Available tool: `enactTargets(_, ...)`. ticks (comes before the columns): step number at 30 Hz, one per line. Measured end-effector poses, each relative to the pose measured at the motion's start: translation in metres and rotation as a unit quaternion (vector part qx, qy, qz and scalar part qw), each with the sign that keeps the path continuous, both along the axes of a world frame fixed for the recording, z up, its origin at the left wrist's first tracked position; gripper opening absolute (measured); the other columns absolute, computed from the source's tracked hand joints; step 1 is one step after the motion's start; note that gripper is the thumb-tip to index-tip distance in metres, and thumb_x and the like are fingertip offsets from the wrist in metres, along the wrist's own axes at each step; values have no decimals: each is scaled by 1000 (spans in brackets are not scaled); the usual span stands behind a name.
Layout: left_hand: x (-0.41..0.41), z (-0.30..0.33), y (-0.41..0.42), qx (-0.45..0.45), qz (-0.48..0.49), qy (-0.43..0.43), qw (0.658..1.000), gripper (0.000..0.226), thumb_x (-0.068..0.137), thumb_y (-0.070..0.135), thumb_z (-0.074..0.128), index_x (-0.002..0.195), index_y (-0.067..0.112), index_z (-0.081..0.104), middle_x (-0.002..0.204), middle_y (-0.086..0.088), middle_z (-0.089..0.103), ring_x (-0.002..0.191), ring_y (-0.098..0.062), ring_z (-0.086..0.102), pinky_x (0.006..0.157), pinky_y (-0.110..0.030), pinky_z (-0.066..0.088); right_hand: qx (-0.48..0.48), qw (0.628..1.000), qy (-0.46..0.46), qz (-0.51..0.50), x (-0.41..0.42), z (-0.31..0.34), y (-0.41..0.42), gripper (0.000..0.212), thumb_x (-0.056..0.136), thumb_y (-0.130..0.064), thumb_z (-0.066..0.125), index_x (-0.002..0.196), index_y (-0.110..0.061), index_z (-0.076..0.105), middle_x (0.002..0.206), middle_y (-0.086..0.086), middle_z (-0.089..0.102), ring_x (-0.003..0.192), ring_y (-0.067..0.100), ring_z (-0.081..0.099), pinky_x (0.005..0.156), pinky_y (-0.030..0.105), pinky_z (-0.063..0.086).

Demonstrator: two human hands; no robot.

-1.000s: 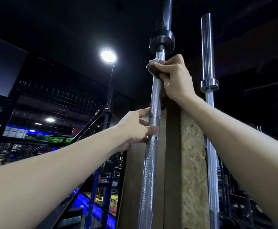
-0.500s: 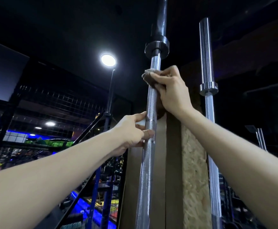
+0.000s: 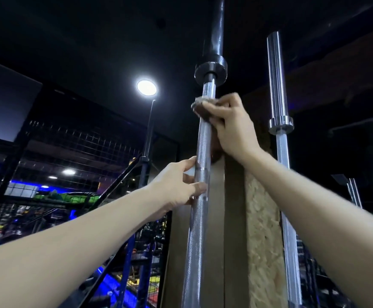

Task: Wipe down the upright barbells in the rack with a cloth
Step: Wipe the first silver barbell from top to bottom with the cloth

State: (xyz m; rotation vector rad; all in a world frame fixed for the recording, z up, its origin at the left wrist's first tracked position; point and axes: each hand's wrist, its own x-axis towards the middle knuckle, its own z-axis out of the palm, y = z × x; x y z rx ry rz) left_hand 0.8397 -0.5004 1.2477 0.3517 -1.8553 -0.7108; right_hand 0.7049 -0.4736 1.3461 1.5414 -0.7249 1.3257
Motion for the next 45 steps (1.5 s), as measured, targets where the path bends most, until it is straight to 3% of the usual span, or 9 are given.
enactTargets(4, 2, -1, -2, 4, 8, 2, 1000, 72, 89, 5, 62, 148, 26, 29, 87, 5, 65, 78, -8, 63, 61, -17, 51, 4, 999, -11, -30, 9, 25, -10, 36, 93, -12, 53, 126, -24, 62, 126, 7, 47, 109, 30, 54, 89, 46, 47)
enactTargets(11, 12, -4, 5, 19, -3, 9, 1000, 66, 89, 4, 61, 145, 26, 35, 74, 4, 63, 68, -10, 62, 70, -29, 57, 30, 996, 79, -23, 3, -73, 2, 36, 93, -26, 45, 124, -29, 63, 124, 0, 48, 102, 31, 55, 83, 39, 50)
enactTargets(15, 14, -3, 5, 43, -4, 19, 999, 68, 89, 3, 61, 146, 25, 33, 80, 0, 63, 66, -10, 62, 62, -23, 57, 1, 998, 56, -21, 10, 2, -5, 30, 93, -19, 53, 118, -25, 68, 117, 6, 51, 100, 33, 57, 87, 45, 49)
enactTargets(20, 14, -3, -3, 34, -15, 17, 999, 69, 89, 5, 62, 147, 28, 32, 80, 1, 64, 62, -3, 64, 56, -19, 53, 0, 999, -11, -30, 20, 70, -16, 32, 95, -15, 51, 123, -25, 65, 124, 1, 50, 112, 24, 53, 94, 33, 43)
enactTargets(23, 12, -4, -6, 6, 11, -7, 1000, 68, 91, 10, 60, 148, 31, 28, 88, -1, 63, 79, -10, 65, 68, -25, 57, -28, 999, 8, -30, 19, 31, -16, 37, 91, -11, 50, 121, -24, 66, 125, 6, 52, 105, 35, 54, 89, 45, 46)
enactTargets(28, 12, -5, 0, 3, 21, -2, 1000, 67, 92, 9, 59, 147, 31, 29, 86, -1, 57, 76, -9, 61, 61, -23, 56, -18, 995, 70, -71, 11, -62, -7, 38, 91, -20, 45, 121, -25, 66, 127, 1, 52, 92, 29, 49, 77, 27, 36)
enactTargets(33, 11, -4, 2, 20, 0, 19, 1000, 68, 90, 2, 60, 146, 27, 31, 79, -2, 63, 67, -10, 62, 54, -23, 55, 0, 995, 58, -76, 10, 13, -8, 39, 92, -14, 46, 123, -28, 65, 128, 7, 49, 101, 39, 52, 90, 37, 43)
enactTargets(37, 8, -5, 1, 14, 11, 29, 999, 71, 87, 2, 62, 146, 28, 32, 76, 0, 64, 65, -8, 62, 54, -23, 54, 13, 995, 12, -102, 18, 50, -13, 42, 95, -8, 46, 127, -31, 61, 137, 2, 42, 110, 36, 47, 92, 30, 37)
enactTargets(45, 17, -22, -2, 42, -13, 31, 999, 39, 90, 10, 62, 126, 23, 54, 79, 0, 66, 74, -11, 59, 69, -25, 56, -7, 990, 99, -98, 11, -94, -8, 39, 90, -27, 44, 120, -16, 67, 125, 11, 55, 96, 33, 49, 81, 21, 27)
